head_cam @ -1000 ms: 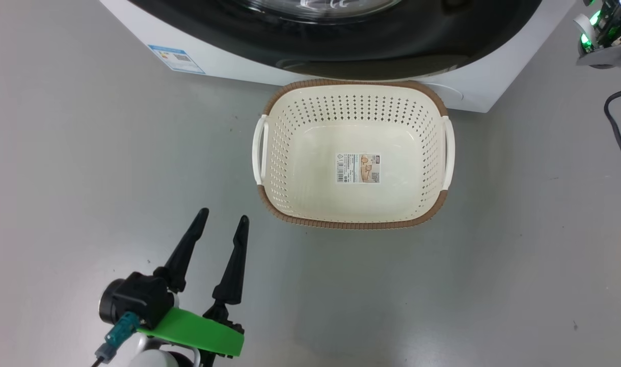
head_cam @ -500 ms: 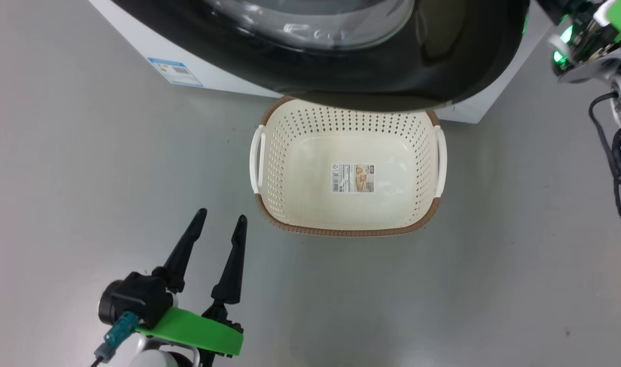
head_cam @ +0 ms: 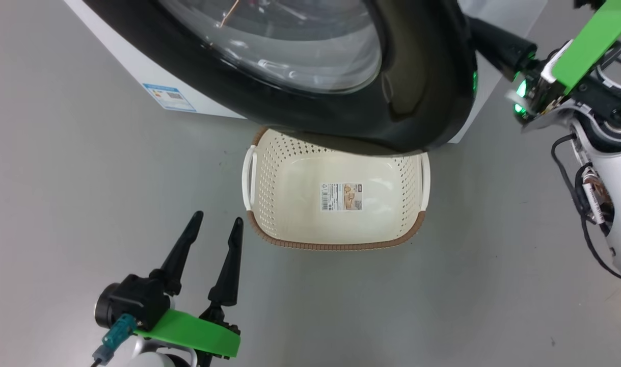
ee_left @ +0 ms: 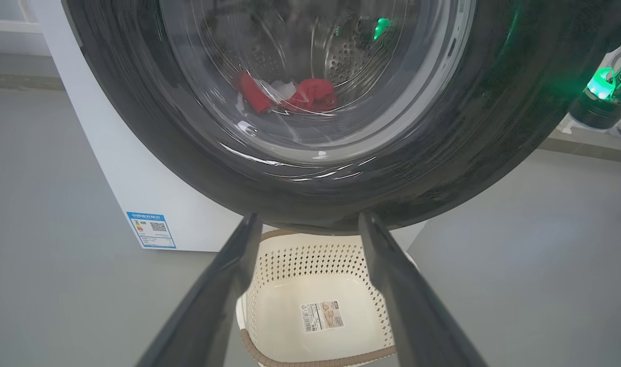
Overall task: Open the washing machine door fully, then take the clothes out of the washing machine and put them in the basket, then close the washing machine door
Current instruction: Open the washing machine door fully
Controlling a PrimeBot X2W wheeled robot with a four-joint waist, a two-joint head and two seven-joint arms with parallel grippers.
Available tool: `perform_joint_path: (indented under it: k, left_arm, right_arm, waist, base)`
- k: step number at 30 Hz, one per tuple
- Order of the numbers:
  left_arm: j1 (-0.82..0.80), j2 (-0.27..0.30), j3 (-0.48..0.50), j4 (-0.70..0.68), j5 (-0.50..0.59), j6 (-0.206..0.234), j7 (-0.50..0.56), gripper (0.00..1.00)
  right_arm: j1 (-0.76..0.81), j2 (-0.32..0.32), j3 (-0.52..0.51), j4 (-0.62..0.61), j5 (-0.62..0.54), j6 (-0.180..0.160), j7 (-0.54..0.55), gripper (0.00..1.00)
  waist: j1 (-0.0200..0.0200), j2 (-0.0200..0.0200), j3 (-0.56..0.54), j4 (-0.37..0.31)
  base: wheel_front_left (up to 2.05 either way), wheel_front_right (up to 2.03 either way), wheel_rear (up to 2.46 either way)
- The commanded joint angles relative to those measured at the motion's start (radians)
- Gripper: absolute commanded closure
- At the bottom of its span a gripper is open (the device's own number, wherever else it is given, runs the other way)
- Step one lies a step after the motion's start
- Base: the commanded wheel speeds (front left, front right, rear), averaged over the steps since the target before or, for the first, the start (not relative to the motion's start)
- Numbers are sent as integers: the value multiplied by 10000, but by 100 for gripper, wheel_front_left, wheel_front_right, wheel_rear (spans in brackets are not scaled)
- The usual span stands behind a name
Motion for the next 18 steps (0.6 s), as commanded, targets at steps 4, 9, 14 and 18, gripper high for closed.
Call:
perform_joint_path:
  k: [4,9,14,18]
  left_arm:
    - [200,154,361,-184,85,30,-120,0]
    - [279,154,381,-202,127,25,-120,0]
    - [350,154,407,-198,165,20,-120,0]
    - [418,154,416,-202,189,16,-120,0]
  right_arm:
    - [441,299,160,-438,-226,77,311,100]
    - [787,453,191,-612,-284,77,576,100]
    - [1118,622,294,-716,-319,77,941,100]
    - [1361,756,363,-823,-370,77,1158,100]
  waist:
    - [0,0,-159,-63]
    - [0,0,-296,-78]
    - [0,0,-428,-78]
    - [0,0,-534,-55]
  base:
    - [0,0,0]
    - [0,0,0]
    - [0,0,0]
    - [0,0,0]
